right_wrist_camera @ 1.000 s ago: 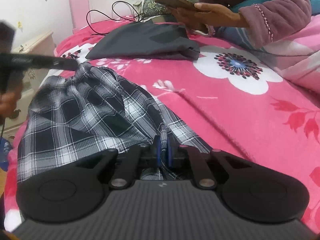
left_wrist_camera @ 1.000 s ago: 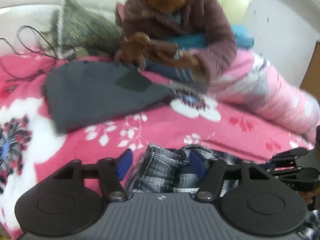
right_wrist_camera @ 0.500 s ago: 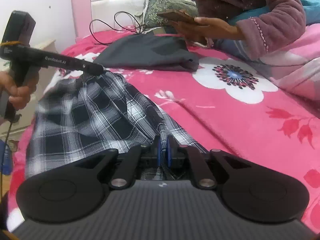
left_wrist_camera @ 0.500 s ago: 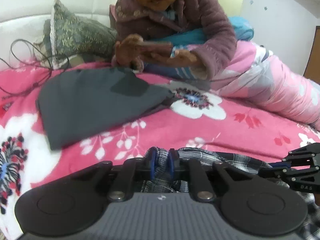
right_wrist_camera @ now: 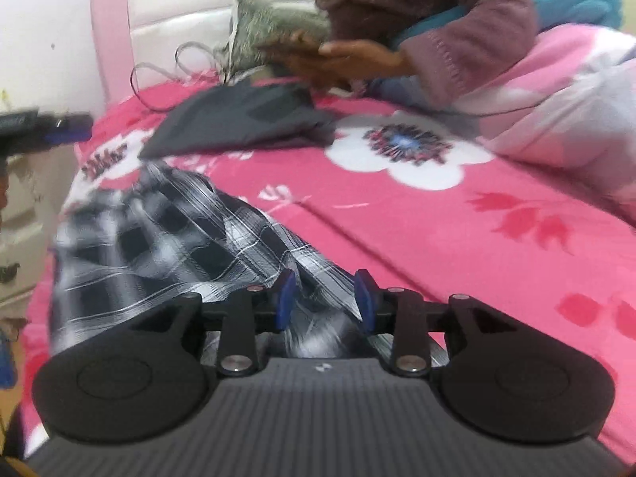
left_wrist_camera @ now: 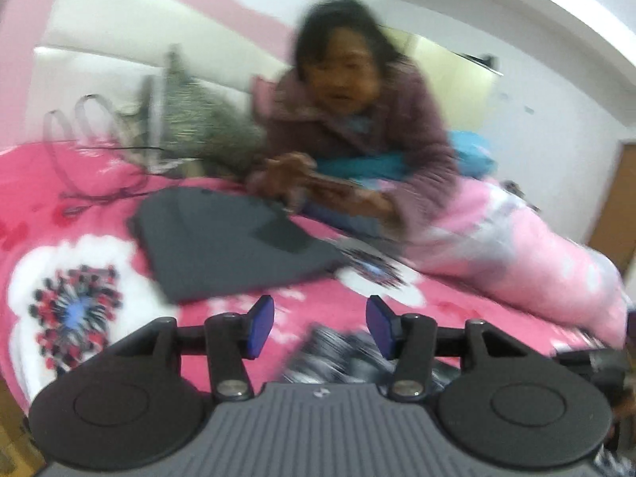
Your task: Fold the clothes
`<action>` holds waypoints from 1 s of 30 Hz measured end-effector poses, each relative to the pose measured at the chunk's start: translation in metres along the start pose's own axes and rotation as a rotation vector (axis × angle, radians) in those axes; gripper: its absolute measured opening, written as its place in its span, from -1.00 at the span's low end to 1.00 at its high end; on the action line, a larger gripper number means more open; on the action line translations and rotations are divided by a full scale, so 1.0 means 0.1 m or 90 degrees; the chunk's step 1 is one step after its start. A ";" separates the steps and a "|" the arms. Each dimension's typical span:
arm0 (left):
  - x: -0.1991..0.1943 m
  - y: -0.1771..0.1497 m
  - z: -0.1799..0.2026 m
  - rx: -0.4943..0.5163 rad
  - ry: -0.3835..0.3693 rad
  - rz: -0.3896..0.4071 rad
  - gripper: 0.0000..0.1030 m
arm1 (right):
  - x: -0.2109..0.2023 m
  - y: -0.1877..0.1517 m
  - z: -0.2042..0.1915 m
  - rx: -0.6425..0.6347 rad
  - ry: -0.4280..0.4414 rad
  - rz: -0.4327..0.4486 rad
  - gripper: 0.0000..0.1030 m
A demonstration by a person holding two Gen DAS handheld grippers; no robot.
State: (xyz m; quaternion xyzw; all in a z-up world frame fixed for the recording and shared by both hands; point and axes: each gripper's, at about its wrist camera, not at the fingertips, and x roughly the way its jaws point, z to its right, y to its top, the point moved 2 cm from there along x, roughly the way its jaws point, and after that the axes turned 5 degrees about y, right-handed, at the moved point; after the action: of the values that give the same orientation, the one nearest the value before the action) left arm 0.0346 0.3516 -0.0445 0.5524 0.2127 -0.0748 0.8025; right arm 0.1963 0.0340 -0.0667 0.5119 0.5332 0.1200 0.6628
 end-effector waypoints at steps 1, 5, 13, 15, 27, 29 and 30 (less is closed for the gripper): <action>-0.01 -0.06 0.07 0.014 -0.013 -0.012 0.04 | -0.14 -0.05 -0.03 -0.003 -0.003 0.005 -0.39; 0.25 -0.37 0.11 0.025 0.011 -0.106 0.03 | -0.67 -0.35 -0.15 -0.002 -0.017 0.009 -0.42; 0.13 -0.21 0.12 -0.010 0.025 -0.065 0.10 | -1.77 -1.18 -0.01 0.123 -0.177 0.001 -0.43; 0.14 -0.12 0.33 0.012 0.005 -0.056 0.14 | -1.93 -1.29 0.07 0.143 -0.205 0.021 -0.43; 1.30 -0.30 1.19 0.102 0.062 -0.128 0.09 | -1.40 -1.00 0.45 0.050 -0.174 0.028 -0.43; 1.44 -0.35 1.07 0.075 0.085 -0.140 0.01 | -1.21 -0.92 0.47 0.009 -0.156 0.012 -0.42; 1.46 -0.37 1.00 0.058 0.083 -0.140 -0.01 | -1.12 -0.88 0.48 -0.012 -0.147 0.004 -0.42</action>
State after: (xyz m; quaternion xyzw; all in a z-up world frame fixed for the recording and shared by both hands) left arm 0.1787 0.2625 -0.1082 0.5655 0.3197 -0.1356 0.7481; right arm 0.1576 -0.1106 -0.0765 0.5176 0.4505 0.0675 0.7243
